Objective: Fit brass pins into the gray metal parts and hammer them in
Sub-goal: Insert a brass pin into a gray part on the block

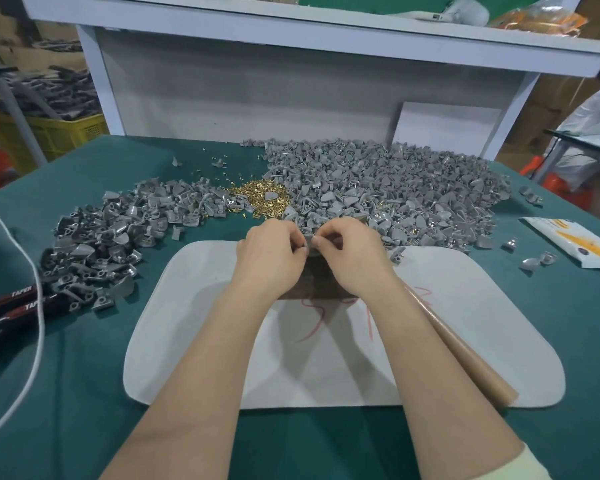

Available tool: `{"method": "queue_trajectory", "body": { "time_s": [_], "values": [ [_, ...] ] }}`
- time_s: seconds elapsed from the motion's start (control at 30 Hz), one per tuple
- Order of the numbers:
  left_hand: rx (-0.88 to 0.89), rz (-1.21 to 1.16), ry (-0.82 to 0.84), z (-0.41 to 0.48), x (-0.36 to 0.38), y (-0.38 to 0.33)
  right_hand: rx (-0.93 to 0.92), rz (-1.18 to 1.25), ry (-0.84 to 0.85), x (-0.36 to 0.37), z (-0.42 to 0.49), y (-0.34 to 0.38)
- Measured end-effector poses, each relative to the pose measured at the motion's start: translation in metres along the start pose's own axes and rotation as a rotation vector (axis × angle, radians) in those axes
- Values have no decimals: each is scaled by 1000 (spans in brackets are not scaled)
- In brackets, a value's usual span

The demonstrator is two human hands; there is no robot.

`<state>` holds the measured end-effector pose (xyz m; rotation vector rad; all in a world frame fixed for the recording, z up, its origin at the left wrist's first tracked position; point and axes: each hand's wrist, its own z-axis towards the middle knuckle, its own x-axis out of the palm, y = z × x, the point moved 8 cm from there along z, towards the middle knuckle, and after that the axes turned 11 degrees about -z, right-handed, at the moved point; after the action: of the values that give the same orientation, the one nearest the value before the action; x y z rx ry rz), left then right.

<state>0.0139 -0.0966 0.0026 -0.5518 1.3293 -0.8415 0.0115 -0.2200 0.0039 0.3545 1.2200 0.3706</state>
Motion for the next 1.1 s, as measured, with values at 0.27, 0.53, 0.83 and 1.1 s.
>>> {"method": "queue_trajectory", "body": {
  "time_s": [0.27, 0.53, 0.83, 1.1],
  "values": [
    [0, 0, -7, -1, -1, 0, -104, -148, -55, -2, 0, 7],
    [0, 12, -4, -1, 0, -1, -132, -282, -58, 2, -2, 16],
    [2, 18, -3, -3, 0, -5, -183, -366, -34, 3, -5, 22],
    [13, 17, -26, -2, -1, -2, -57, -66, 26, -3, -2, 4]
  ]
}}
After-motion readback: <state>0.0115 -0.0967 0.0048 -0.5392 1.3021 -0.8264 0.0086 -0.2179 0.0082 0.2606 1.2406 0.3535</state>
